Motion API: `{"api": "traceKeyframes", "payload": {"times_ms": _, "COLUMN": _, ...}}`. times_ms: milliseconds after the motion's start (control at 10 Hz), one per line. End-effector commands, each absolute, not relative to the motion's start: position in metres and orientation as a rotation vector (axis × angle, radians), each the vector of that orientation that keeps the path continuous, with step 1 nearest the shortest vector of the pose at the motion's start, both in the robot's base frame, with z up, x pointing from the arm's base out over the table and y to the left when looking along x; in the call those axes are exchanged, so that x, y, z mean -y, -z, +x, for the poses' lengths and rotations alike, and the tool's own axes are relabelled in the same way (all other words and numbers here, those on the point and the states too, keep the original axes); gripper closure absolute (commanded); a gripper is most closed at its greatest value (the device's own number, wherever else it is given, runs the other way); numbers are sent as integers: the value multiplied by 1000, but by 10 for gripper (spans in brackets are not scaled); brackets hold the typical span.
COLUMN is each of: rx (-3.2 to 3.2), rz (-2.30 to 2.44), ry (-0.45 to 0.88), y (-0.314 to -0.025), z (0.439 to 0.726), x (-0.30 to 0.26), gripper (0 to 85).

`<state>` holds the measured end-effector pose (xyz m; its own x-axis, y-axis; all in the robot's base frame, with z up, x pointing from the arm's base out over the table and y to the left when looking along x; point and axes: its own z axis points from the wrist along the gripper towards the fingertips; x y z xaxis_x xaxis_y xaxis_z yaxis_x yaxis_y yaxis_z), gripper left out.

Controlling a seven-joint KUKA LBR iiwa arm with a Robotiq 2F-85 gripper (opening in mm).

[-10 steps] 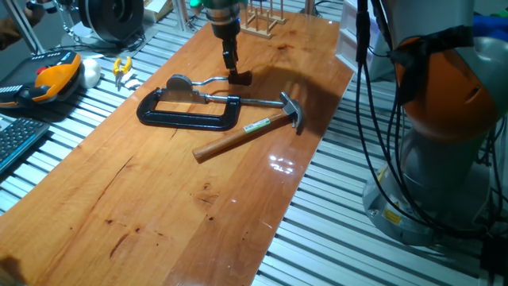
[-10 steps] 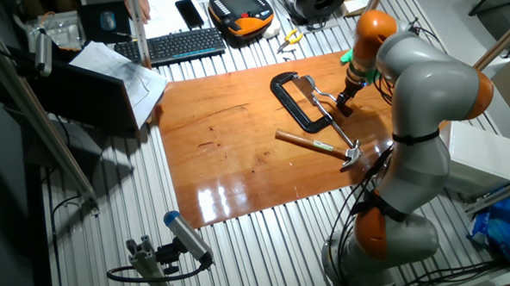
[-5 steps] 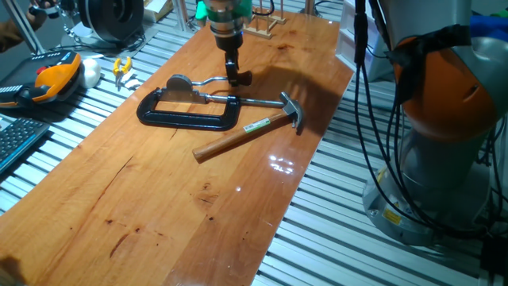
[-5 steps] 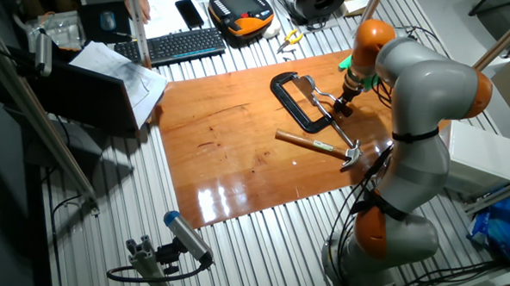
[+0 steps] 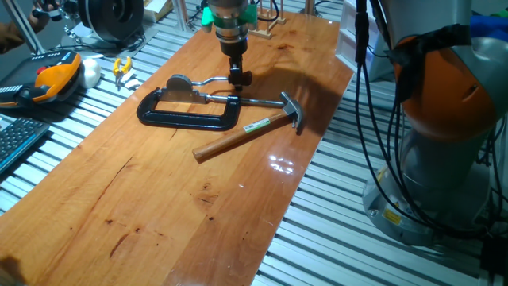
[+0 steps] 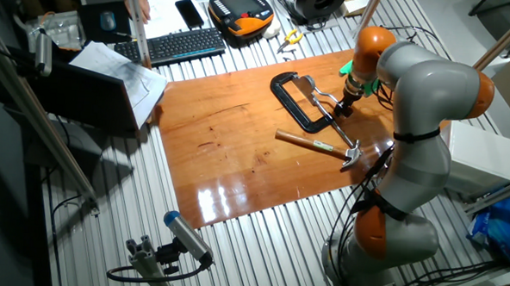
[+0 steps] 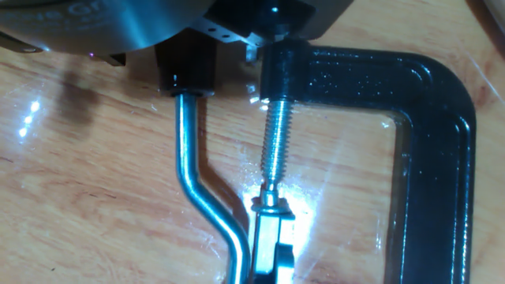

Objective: Pull up the lever

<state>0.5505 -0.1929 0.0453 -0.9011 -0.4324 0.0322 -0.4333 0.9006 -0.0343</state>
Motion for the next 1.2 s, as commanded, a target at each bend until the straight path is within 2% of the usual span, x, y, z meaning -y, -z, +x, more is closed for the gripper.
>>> {"api": "traceKeyframes", "payload": {"times_ms": 0, "rx": 3034, "rz": 691, "ry": -63, "y": -45, "z": 551, "x": 193, "gripper": 340}}
{"api": "traceKeyframes", "payload": {"times_ms": 300, "rx": 3026, "rz": 689, "ry": -38, "y": -41, "z": 550, "x": 193, "gripper": 340}}
{"api": "traceKeyframes", "payload": {"times_ms": 400, "rx": 3023, "rz": 689, "ry": -27, "y": -42, "z": 551, "x": 192, "gripper": 510}}
{"api": "traceKeyframes", "payload": {"times_ms": 500, "rx": 3026, "rz": 690, "ry": -6, "y": -43, "z": 551, "x": 192, "gripper": 510}}
{"api": "traceKeyframes", "payload": {"times_ms": 700, "rx": 3001, "rz": 685, "ry": 39, "y": -44, "z": 552, "x": 191, "gripper": 850}}
{"api": "traceKeyframes", "payload": {"times_ms": 1100, "rx": 2995, "rz": 681, "ry": 36, "y": -56, "z": 555, "x": 184, "gripper": 850}}
